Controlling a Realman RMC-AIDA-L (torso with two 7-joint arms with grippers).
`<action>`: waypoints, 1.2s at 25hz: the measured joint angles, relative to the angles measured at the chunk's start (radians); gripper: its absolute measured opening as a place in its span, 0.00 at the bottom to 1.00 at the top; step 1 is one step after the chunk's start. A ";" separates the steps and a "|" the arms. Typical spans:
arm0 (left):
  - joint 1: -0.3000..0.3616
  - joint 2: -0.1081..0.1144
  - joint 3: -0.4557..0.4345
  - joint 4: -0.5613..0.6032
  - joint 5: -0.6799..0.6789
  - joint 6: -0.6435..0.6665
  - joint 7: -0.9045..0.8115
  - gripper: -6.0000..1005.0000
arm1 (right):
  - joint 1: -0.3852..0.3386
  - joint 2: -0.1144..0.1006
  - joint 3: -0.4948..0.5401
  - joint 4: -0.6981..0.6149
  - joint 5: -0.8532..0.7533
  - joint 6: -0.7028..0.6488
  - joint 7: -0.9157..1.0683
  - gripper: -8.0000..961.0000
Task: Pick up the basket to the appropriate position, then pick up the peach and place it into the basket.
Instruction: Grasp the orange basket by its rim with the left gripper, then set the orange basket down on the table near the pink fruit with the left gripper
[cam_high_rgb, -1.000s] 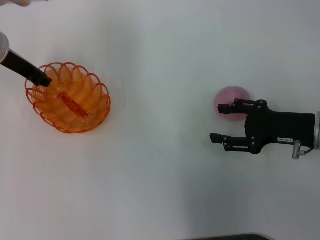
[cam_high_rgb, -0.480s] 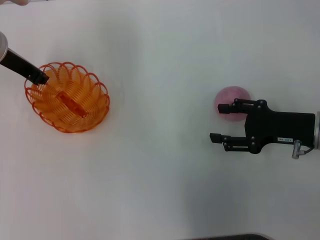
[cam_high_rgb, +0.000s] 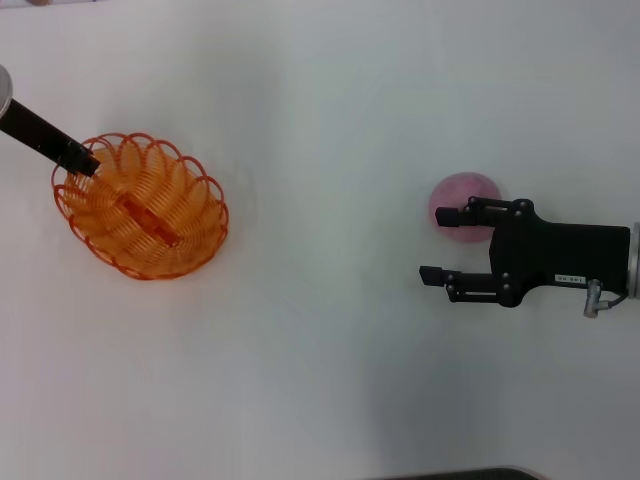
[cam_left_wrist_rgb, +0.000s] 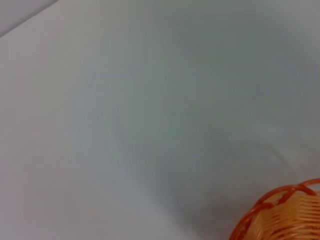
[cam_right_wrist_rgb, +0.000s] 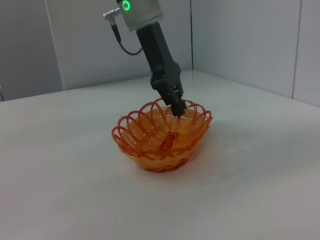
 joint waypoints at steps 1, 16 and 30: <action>-0.004 0.001 -0.009 0.001 -0.001 0.009 -0.003 0.16 | 0.000 0.000 0.000 0.000 0.000 0.002 0.000 0.81; -0.086 0.072 -0.198 -0.057 0.000 0.224 -0.095 0.09 | 0.009 0.000 0.000 0.009 0.000 0.011 0.000 0.81; -0.081 0.095 -0.301 -0.091 -0.006 0.274 -0.113 0.08 | 0.015 0.000 -0.002 0.016 0.000 0.013 0.000 0.81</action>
